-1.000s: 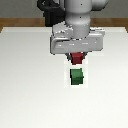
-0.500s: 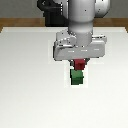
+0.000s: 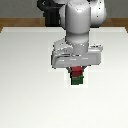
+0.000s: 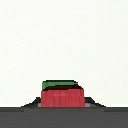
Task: Place the red cube on top of the green cube.
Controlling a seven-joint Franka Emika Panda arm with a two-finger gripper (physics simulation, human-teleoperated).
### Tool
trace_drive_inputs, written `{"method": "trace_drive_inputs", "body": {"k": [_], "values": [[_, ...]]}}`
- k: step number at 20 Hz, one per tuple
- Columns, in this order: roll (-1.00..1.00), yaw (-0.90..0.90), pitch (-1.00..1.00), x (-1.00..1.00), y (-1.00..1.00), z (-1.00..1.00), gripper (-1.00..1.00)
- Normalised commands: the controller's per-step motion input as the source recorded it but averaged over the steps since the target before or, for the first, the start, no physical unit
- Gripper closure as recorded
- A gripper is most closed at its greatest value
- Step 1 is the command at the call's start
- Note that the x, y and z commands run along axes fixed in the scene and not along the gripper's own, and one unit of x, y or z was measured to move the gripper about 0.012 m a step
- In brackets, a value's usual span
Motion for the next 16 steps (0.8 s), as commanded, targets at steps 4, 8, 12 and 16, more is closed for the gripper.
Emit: {"method": "trace_drive_inputs", "body": {"k": [4,8,12,16], "values": [[0.0,0.0,0.0,0.0,0.0,0.0,-1.0],[0.0,0.0,0.0,0.0,0.0,0.0,-1.0],[0.0,0.0,0.0,0.0,0.0,0.0,-1.0],[0.0,0.0,0.0,0.0,0.0,0.0,-1.0]]}}
